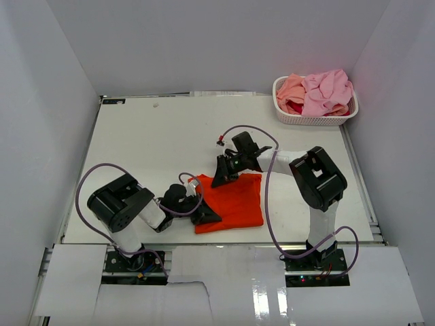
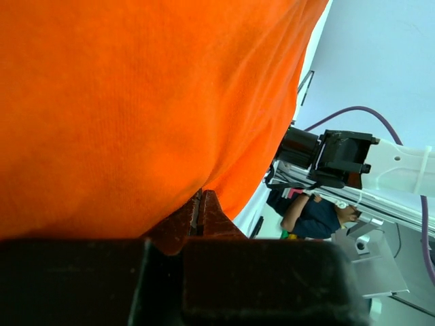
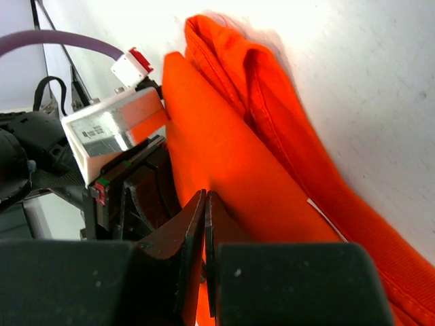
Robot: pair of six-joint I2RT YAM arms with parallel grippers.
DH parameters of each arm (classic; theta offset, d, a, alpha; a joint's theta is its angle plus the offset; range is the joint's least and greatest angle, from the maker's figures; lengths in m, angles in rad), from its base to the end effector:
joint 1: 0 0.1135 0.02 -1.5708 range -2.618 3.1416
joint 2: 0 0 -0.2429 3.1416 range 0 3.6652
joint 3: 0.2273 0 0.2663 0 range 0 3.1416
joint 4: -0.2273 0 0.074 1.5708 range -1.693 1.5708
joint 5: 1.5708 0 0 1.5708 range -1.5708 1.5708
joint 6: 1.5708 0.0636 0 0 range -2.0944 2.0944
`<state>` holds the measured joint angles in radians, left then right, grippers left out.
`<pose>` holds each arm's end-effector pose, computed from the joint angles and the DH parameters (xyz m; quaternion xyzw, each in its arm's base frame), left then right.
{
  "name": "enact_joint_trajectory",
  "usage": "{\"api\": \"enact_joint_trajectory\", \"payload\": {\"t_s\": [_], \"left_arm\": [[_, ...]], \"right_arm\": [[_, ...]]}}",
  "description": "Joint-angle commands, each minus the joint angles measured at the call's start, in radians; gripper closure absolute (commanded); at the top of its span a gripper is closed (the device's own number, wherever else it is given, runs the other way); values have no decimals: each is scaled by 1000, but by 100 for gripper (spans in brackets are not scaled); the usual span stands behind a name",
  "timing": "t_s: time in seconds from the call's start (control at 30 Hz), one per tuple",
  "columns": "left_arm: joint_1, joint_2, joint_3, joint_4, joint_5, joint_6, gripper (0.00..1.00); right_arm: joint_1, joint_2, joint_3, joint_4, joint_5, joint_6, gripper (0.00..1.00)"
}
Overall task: Fold and stack the t-shirts
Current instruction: Smooth out wrinkles on the folded tshirt
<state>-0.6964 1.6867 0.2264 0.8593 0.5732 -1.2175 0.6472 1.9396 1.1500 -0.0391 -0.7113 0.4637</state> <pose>0.1631 -0.1813 0.0315 -0.0913 0.8539 -0.5095 0.0531 0.3064 0.2836 0.1080 -0.2058 0.8584 0.4550 0.1177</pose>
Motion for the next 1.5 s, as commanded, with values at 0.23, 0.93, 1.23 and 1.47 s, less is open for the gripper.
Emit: {"api": "enact_joint_trajectory", "payload": {"t_s": [0.23,0.93,1.23,1.47], "left_arm": [[-20,56,-48,34,-49,-16,100],[-31,-10,-42,-49,-61,15,100],[-37,-21,-22,-77,-62,26,100],[-45,-33,-9,-106,-68,35,100]], "right_arm": [[-67,-28,-108,53,-5,-36,92],[-314,-71,-138,-47,24,-175,92],[-304,-168,-16,-163,9,-189,92],[-287,-304,-113,-171,-66,-166,92]]}}
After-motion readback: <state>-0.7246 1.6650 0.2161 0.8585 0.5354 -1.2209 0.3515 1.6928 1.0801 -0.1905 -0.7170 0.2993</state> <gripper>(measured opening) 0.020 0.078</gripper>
